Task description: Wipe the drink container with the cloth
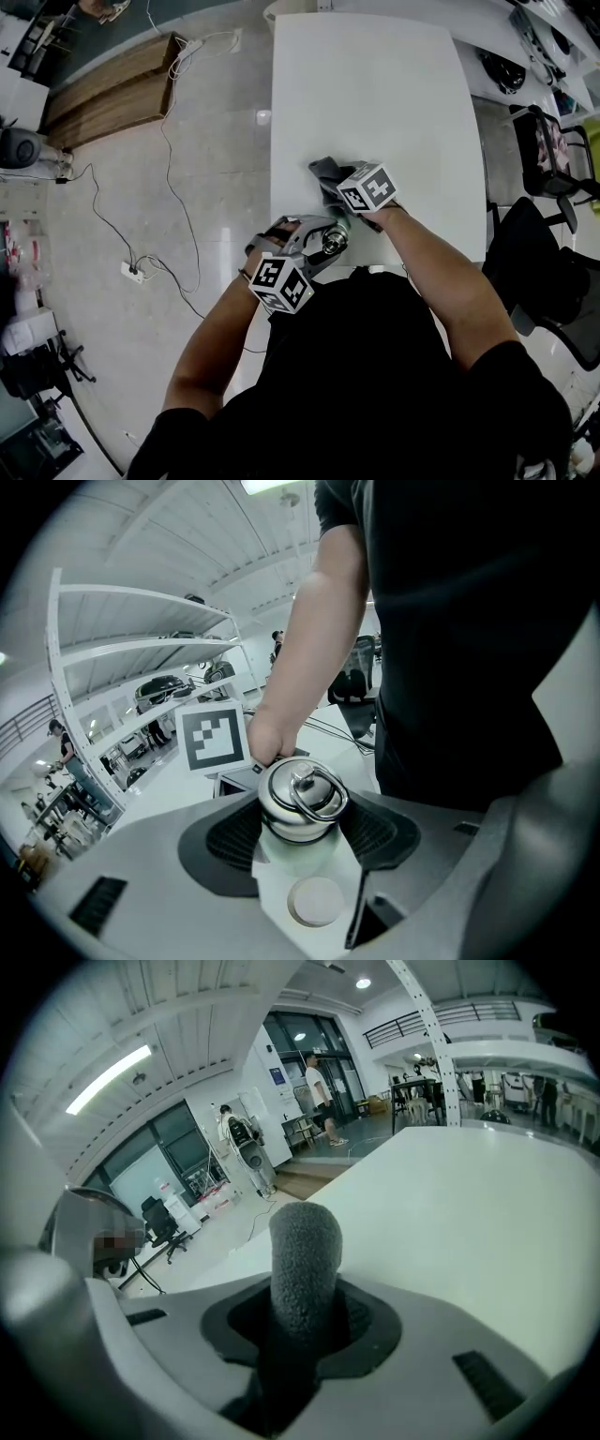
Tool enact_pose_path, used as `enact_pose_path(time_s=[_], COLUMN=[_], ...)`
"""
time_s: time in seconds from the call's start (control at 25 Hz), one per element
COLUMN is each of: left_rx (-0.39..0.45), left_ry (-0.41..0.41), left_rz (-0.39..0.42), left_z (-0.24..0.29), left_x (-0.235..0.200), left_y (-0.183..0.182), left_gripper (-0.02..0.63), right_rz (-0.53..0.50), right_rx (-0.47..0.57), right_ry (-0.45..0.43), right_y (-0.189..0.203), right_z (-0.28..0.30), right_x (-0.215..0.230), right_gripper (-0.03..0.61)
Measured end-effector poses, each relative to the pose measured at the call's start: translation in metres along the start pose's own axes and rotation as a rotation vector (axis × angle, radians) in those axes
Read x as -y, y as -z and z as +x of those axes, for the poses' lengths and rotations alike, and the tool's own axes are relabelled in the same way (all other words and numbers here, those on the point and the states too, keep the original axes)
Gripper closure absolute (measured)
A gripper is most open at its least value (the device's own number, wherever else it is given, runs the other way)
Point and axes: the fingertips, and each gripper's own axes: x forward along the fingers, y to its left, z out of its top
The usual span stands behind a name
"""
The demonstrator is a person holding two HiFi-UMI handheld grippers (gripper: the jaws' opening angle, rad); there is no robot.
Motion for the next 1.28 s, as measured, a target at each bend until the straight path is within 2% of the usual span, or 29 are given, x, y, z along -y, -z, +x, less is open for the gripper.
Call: enact_pose_path(time_s=[0.16, 0.32, 0.6, 0.88, 1.08, 1.28], left_rx=[0.004, 0.007, 0.019, 0.008, 0.013, 0.027], left_ry=[0.009, 0.021, 0.044, 0.055, 0.067, 0.045], left_rz=[-0.009, -0.022, -0.082, -0.149, -0.226, -0.346], left_z=[0.0, -0.001, 0.0, 0.002, 0.008, 0.017], left_x=[-0.002, -0.003, -0.011, -0.017, -0.025, -0.042], left_y=[0.001, 0.002, 0.005, 0.009, 0.005, 0.0], left_gripper=[0.345, 0.345, 0.345, 0.345, 0.346, 0.347], right_rz=[0.005, 0.112, 0.295, 0.469, 0.468, 0.442], right_rx=[0.033, 0.108, 0.299, 0.552, 0.589, 0.596], right_ry=[0.108, 0.162, 0.194, 0.15, 0.138, 0.158], right_y=[-0.001, 0.0, 0.004, 0.0, 0.007, 0.012], right_z=[-0.017, -0.043, -0.106, -0.177, -0.21, -0.222], right_x=[0.017, 0.034, 0.045, 0.013, -0.018, -0.037], right_gripper=[0.471, 0.471, 0.471, 0.471, 0.471, 0.471])
